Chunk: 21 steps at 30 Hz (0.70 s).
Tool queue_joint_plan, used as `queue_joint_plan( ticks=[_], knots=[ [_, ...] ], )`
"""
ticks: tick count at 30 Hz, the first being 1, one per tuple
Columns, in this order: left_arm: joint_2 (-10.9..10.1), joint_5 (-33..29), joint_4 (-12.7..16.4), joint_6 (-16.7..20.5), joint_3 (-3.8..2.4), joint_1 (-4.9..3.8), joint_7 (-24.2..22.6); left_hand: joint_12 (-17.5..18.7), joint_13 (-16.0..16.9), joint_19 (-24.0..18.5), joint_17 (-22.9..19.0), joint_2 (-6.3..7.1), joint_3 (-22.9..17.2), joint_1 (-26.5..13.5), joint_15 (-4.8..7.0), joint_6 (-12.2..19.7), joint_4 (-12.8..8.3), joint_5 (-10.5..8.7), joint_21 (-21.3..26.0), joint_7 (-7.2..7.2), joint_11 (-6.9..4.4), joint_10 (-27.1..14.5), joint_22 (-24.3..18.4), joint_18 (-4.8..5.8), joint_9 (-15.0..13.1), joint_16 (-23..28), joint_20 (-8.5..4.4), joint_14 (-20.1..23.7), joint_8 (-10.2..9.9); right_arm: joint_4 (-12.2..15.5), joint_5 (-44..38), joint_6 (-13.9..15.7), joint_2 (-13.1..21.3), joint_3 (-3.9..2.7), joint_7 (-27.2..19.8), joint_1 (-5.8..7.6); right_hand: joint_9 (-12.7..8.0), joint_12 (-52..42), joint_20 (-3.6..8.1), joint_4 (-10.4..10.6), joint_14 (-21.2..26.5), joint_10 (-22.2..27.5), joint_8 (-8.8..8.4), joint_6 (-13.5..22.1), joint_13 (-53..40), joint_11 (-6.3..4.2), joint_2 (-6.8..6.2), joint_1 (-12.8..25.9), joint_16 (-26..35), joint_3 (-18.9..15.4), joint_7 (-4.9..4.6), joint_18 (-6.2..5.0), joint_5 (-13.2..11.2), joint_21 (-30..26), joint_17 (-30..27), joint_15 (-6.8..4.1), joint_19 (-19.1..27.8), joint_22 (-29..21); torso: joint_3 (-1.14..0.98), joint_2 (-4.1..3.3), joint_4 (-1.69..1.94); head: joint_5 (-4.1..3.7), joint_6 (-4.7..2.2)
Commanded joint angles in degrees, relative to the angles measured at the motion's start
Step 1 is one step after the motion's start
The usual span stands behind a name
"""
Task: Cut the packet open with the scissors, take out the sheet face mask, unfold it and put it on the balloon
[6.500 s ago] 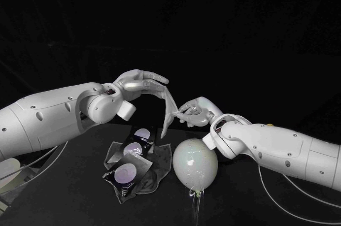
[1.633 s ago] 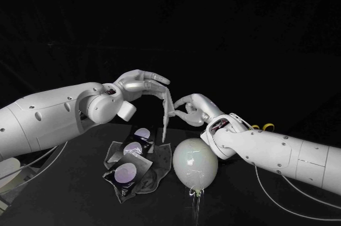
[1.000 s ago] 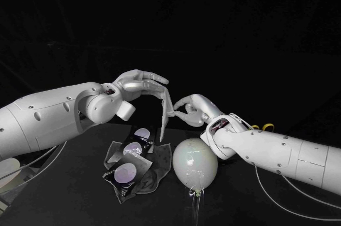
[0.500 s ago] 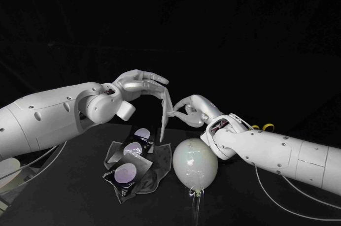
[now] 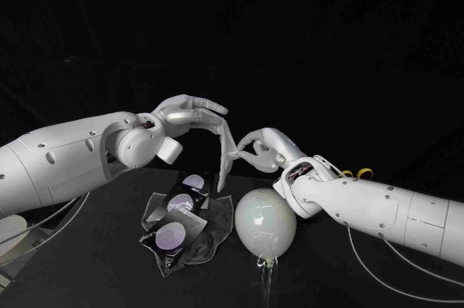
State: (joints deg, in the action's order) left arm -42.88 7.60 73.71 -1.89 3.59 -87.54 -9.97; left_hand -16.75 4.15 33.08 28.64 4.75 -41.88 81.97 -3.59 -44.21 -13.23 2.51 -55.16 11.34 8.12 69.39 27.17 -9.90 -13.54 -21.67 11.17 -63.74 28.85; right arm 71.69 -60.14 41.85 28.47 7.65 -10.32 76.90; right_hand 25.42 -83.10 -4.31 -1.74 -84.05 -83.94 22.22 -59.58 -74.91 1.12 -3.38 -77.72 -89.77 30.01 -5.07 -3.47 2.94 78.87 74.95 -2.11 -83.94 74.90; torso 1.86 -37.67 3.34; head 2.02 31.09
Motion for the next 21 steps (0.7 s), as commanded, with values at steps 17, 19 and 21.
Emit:
queue_joint_plan(
  ticks=[17,19,21],
  knots=[
    [-0.2,0.0,-6.2,0.4,-0.09,-0.12,-0.8,-0.1,0.1,0.1,0.2,0.04,-0.2,0.6,0.26,-0.7,-0.2,0.30,-0.4,0.35,-1.28,1.8,0.1,-0.67,0.2,-0.3,-0.73,0.0,-0.3,4.1,-2.1,-2.1,5.0,0.00,-0.9,-0.01,3.1,-0.2,0.61,0.0,-5.9,-1.3,2.52,1.6,-8.2,-0.38,-0.53,1.1,-0.2,1.5,0.03,1.02,-0.1,0.1,15.1,-0.46,-0.4,11.9,-0.03,0.03,-0.05,0.04,-0.11],
    [-0.3,0.0,-6.8,0.4,-0.09,-0.12,-0.8,0.0,0.1,0.1,0.2,0.04,-0.3,0.6,0.25,-0.7,-0.2,0.30,-0.5,0.38,-1.27,1.8,0.1,-0.68,0.2,-0.3,-0.77,0.0,-0.3,4.4,-2.5,-2.5,5.4,0.00,-0.9,-0.01,3.2,-0.2,0.61,0.0,-5.9,-1.4,2.56,1.6,-8.2,-0.38,-0.55,1.1,-0.2,1.6,0.04,1.03,-0.1,0.1,15.1,-0.46,-0.4,11.9,-0.04,0.01,-0.03,0.05,-0.10],
    [-0.3,0.0,-7.2,0.4,-0.08,-0.12,-0.7,0.0,0.1,0.1,0.2,0.04,-0.3,0.6,0.25,-0.7,-0.2,0.30,-0.5,0.38,-1.27,1.8,0.1,-0.68,0.2,-0.3,-0.77,0.0,-0.3,4.7,-2.9,-2.7,5.7,0.00,-1.0,-0.01,3.2,-0.2,0.61,0.0,-5.9,-1.4,2.56,1.6,-8.2,-0.38,-0.55,1.1,-0.2,1.6,0.04,1.03,-0.1,0.1,15.1,-0.46,-0.4,11.9,-0.03,-0.01,0.01,0.03,-0.08]
  ],
)
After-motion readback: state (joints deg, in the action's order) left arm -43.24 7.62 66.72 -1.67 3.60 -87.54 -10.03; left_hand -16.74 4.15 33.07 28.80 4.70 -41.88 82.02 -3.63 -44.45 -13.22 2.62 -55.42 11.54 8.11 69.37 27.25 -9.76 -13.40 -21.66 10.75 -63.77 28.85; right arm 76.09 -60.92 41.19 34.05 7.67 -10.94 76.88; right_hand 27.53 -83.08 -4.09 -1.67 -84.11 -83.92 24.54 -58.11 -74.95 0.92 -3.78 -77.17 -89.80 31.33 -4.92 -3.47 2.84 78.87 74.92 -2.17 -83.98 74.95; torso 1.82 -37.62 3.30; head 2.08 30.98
